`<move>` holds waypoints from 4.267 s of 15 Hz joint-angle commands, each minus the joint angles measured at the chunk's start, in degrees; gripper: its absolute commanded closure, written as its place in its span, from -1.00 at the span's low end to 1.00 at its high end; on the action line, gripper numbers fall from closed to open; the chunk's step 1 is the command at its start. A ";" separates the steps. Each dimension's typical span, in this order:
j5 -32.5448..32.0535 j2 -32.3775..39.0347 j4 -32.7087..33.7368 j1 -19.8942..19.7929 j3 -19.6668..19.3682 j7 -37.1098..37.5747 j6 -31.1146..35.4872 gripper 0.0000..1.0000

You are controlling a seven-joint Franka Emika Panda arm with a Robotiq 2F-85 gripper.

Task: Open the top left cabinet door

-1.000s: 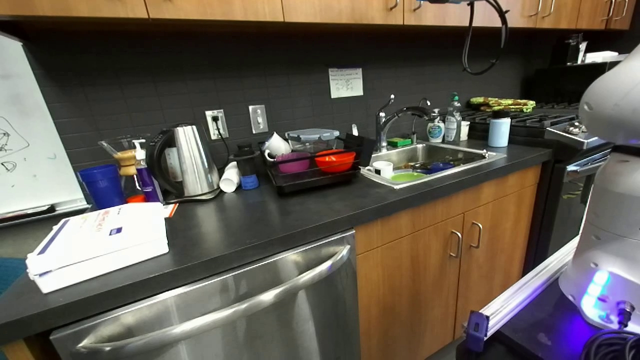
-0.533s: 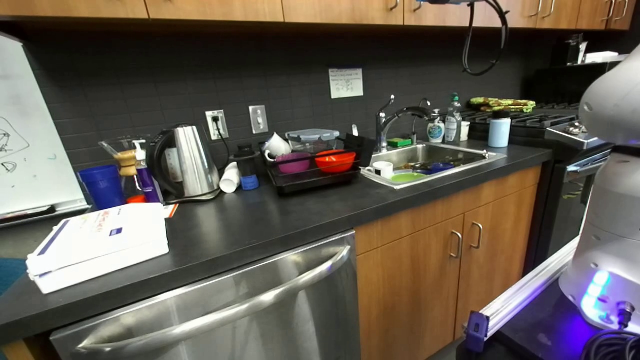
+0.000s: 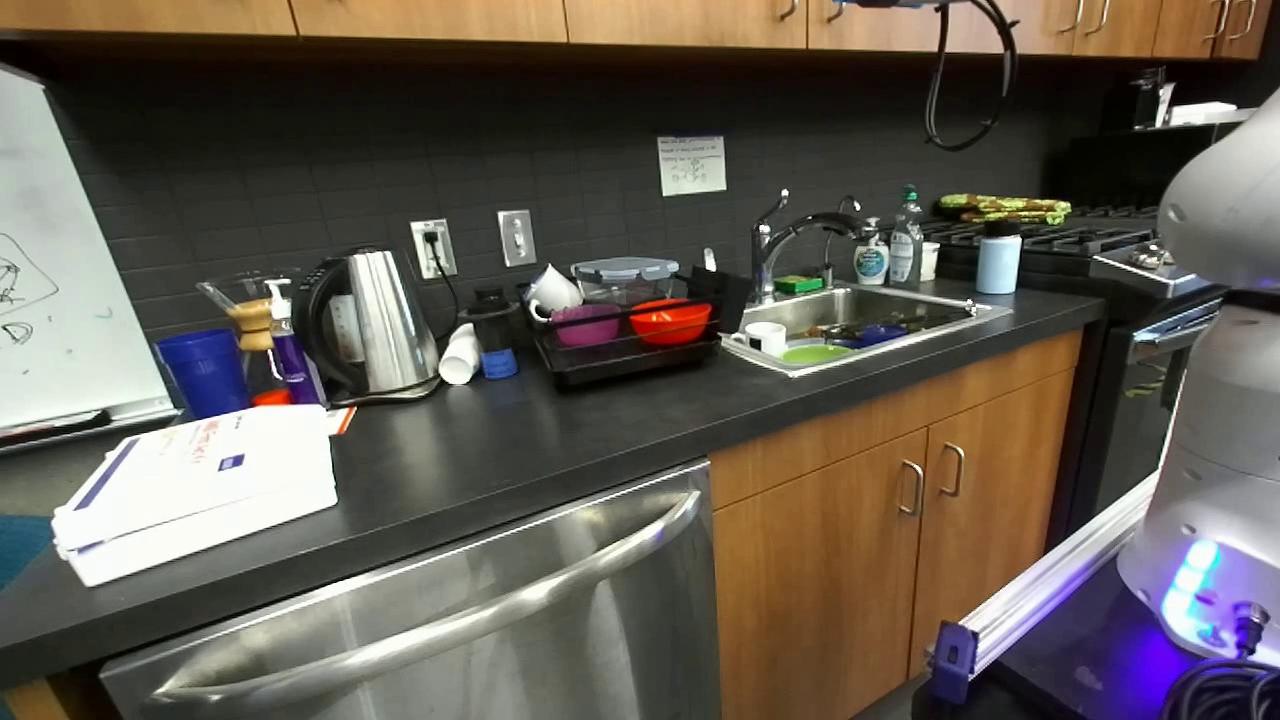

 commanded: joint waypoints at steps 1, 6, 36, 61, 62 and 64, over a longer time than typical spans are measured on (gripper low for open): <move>0.00 0.00 0.00 0.00 0.00 0.00 0.00 -1.00; 0.00 0.00 -0.01 0.00 0.00 0.00 0.00 -1.00; -0.05 3.67 6.67 -0.62 -0.88 -0.19 0.00 -1.00; -1.47 6.08 9.62 6.23 -7.59 0.27 -1.31 -1.00; -1.53 5.65 9.46 6.84 -8.24 0.30 -1.78 -1.00; -1.34 5.47 9.52 7.71 -9.25 0.26 -1.99 -1.00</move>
